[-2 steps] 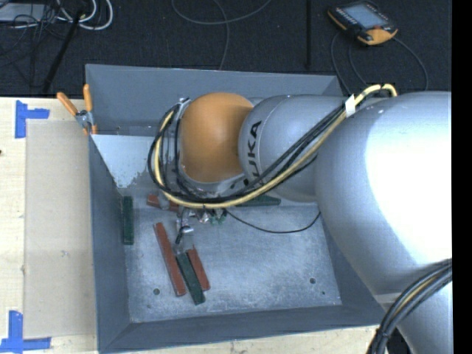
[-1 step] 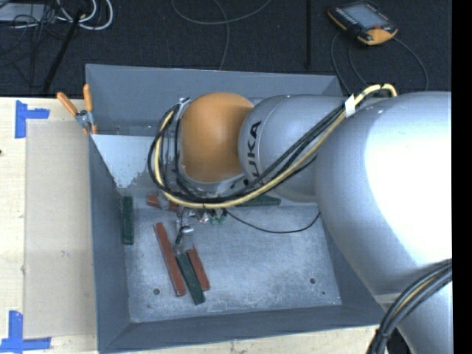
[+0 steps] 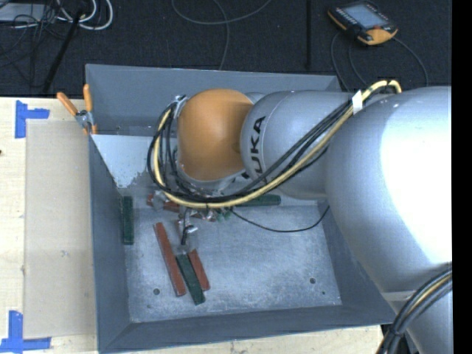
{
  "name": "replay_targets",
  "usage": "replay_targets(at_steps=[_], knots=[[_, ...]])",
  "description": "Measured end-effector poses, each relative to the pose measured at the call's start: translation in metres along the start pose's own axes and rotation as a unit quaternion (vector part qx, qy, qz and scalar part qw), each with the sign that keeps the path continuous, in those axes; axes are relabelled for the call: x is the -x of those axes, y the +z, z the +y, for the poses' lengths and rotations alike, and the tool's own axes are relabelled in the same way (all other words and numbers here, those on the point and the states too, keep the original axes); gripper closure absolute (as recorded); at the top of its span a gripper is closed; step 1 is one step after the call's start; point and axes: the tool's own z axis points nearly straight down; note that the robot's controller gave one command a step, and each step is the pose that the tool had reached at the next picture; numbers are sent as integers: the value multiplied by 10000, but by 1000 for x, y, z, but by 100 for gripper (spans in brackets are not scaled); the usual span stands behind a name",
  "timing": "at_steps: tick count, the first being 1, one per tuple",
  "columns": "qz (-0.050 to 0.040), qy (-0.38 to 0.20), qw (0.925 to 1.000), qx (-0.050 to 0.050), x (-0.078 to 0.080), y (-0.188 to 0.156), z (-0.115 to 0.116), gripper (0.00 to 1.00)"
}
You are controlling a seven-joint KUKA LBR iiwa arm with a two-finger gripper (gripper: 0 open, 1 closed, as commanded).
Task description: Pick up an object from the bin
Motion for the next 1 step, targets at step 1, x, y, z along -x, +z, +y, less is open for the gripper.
replay_targets(at_steps=[1], knots=[[-22,-892,9960,3,-3,-17,-9,0]])
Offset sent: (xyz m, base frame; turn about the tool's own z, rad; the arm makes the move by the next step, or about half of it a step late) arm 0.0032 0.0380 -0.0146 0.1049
